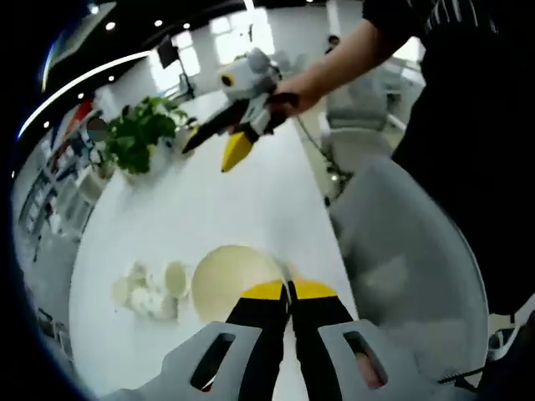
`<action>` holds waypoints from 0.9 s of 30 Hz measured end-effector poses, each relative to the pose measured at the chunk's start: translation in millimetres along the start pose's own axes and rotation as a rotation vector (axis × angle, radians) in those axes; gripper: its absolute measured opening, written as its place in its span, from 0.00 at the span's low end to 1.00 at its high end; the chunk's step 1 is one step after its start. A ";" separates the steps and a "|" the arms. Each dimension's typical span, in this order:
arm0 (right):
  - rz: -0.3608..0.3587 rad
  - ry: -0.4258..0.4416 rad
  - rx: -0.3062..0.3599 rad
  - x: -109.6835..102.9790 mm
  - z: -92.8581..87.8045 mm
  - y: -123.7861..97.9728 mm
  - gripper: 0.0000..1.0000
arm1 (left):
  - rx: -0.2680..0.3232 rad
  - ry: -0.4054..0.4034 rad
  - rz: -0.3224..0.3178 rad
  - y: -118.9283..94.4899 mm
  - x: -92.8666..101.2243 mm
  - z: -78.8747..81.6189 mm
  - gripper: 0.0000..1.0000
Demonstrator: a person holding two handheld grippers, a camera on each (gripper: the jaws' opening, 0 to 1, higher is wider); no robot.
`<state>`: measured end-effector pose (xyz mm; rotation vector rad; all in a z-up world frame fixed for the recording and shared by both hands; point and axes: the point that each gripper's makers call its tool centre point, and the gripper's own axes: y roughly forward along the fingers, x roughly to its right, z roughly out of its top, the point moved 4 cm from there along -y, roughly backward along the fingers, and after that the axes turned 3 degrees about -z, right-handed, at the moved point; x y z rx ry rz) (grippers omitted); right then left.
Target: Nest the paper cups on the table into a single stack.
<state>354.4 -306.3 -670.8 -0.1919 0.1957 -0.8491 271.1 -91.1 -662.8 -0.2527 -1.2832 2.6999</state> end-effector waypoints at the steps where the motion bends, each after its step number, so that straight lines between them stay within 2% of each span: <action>1: 0.001 -0.006 -0.002 -1.0 -1.6 0.0 0.96 | -0.014 0.003 -0.008 3.1 -0.6 -2.3 0.00; 9: 0.006 0.004 -0.006 -2.3 -9.8 0.4 0.94 | -0.053 0.057 -0.029 16.3 -2.5 -2.7 0.00; 13: -0.002 0.028 -0.002 -1.3 -15.2 -0.8 0.94 | -0.093 0.079 -0.072 25.3 1.4 -9.1 0.00; 16: -0.004 0.034 -0.002 -1.0 -20.3 -1.2 0.94 | -0.105 0.060 -0.080 29.8 1.0 -12.7 0.00; 22: -0.009 0.053 -0.012 -0.2 -27.8 -3.1 0.94 | -0.140 0.078 -0.098 40.1 3.6 -18.0 0.00; 24: -0.012 0.060 -0.010 0.8 -29.6 -3.7 0.94 | -0.148 0.124 -0.104 45.0 4.3 -18.1 0.00; 27: -0.012 0.069 -0.007 0.3 -30.2 -4.6 0.94 | -0.159 0.110 -0.112 50.2 5.7 -19.4 0.00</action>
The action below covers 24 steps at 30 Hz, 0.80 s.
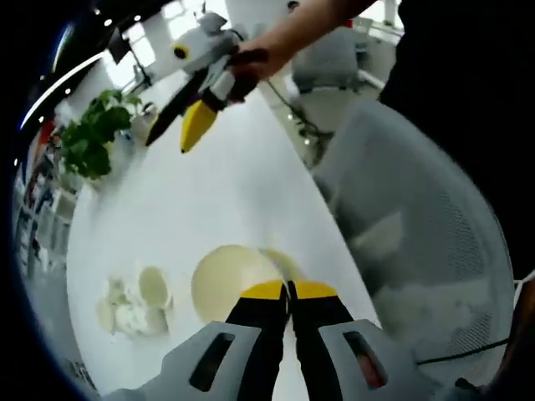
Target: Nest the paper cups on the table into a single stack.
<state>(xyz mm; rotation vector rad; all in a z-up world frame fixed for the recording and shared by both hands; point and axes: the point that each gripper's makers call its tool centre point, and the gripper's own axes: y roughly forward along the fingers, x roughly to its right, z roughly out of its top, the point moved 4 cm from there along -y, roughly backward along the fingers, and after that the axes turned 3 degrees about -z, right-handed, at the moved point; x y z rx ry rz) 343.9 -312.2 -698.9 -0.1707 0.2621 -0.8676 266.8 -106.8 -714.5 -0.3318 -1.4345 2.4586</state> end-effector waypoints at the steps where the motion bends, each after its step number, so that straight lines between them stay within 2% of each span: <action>1: -0.002 0.000 0.000 -0.2 -0.1 -0.6 0.94 | -0.002 -0.006 -0.006 2.6 0.9 0.0 0.00; 14: -0.027 0.040 0.002 3.6 -11.0 -9.8 0.93 | -0.052 -0.029 -0.028 23.2 0.9 -9.5 0.00; 24: -0.042 0.061 0.005 10.1 -14.7 -13.1 0.93 | -0.038 -0.062 -0.036 27.9 -5.5 -8.1 0.00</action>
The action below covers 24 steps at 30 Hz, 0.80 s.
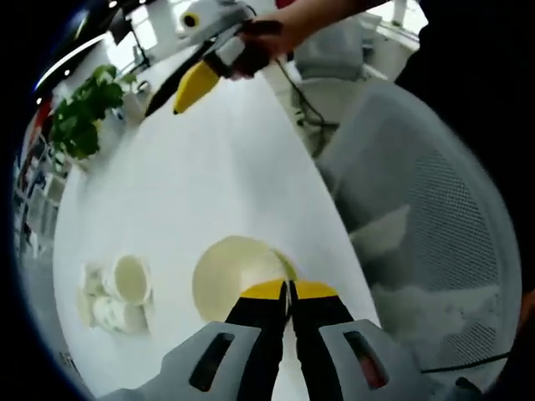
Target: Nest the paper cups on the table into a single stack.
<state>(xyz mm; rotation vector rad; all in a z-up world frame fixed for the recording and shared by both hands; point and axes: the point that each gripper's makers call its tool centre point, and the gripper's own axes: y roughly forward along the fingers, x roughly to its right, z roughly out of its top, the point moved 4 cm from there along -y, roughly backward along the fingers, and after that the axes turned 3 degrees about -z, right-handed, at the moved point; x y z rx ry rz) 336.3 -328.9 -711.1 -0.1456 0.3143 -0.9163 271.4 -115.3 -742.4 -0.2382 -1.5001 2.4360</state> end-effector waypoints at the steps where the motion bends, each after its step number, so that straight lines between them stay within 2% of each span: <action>1: -0.001 0.002 0.000 0.5 -0.4 0.0 0.93 | 0.001 -0.002 -0.002 -0.1 -0.3 0.4 0.01; 9: 0.000 0.013 0.006 -0.3 -0.3 0.7 0.92 | 0.035 -0.026 -0.022 -1.5 0.3 2.0 0.04; 12: -0.003 0.019 0.011 1.2 0.2 0.9 0.92 | 0.043 -0.047 -0.022 -2.3 0.7 1.8 0.10; 14: -0.004 0.026 0.015 1.1 1.1 0.2 0.92 | 0.057 -0.071 -0.005 -2.9 -0.5 2.6 0.18; 18: -0.002 0.026 0.017 0.3 0.9 0.0 0.92 | 0.075 -0.096 -0.015 -3.5 3.5 3.1 0.22; 24: -0.001 0.023 0.019 -1.4 3.2 0.2 0.92 | 0.106 -0.145 -0.011 -7.4 5.9 1.2 0.33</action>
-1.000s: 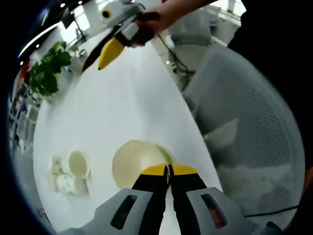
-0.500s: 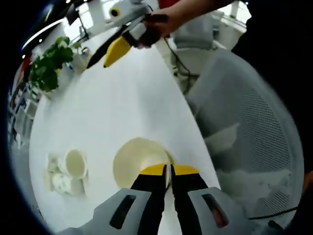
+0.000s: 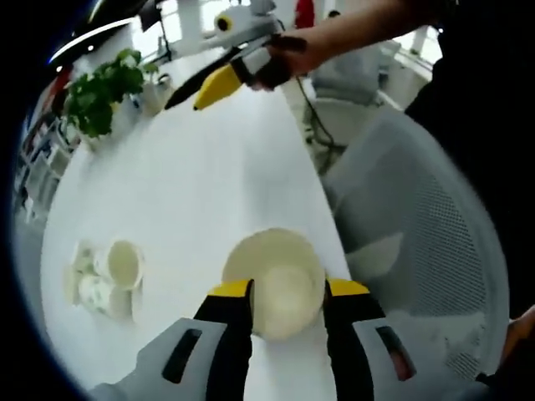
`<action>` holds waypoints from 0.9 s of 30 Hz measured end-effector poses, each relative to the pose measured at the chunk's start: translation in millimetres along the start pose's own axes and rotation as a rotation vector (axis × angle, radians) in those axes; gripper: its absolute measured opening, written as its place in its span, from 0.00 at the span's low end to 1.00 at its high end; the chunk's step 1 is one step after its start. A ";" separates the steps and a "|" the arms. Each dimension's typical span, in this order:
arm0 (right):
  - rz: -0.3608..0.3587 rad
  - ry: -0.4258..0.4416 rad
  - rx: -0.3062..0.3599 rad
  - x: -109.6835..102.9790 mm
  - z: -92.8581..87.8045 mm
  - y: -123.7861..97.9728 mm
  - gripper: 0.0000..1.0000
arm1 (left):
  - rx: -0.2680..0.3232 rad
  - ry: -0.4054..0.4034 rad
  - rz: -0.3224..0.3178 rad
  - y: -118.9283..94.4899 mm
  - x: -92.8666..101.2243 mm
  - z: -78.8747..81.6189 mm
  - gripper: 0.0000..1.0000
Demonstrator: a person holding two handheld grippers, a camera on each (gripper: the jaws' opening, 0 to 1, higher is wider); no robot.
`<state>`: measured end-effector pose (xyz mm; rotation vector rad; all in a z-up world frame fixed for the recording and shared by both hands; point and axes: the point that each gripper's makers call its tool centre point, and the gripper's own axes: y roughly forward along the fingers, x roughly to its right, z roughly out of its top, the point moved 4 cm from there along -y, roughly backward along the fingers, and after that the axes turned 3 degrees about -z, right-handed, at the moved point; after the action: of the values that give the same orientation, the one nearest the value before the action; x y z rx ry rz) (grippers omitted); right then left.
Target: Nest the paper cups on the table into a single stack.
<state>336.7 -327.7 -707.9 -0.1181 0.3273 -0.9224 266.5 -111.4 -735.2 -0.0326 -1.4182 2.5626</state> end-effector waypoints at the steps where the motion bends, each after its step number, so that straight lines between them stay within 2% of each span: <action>1: 0.000 0.000 0.001 -0.1 0.1 0.1 0.92 | 0.002 -0.001 0.000 -0.3 0.1 -0.1 0.33; 4: 0.001 0.000 0.000 -1.6 0.3 0.5 0.92 | 0.023 0.002 -0.001 -3.3 1.7 1.4 0.37; 18: 0.018 -0.014 -0.004 -6.9 1.7 2.2 0.91 | -0.002 0.072 0.007 -3.5 10.4 2.3 0.37; 23: 0.020 -0.014 -0.005 -8.7 -1.2 2.6 0.91 | -0.046 0.191 0.046 -1.3 10.9 1.7 0.36; 25: 0.023 -0.013 -0.006 -9.0 -3.2 2.8 0.91 | -0.081 0.235 0.069 0.1 10.2 0.1 0.35; 26: 0.022 -0.015 -0.009 -9.5 -3.5 2.4 0.91 | -0.087 0.294 0.089 1.4 8.9 1.6 0.36; 27: 0.023 -0.014 -0.010 -9.9 -3.9 1.9 0.91 | -0.092 0.290 0.098 1.6 9.6 1.7 0.36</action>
<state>331.3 -318.5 -709.8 -0.1290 0.3199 -0.8967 256.6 -111.8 -734.8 -0.4786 -1.4494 2.4405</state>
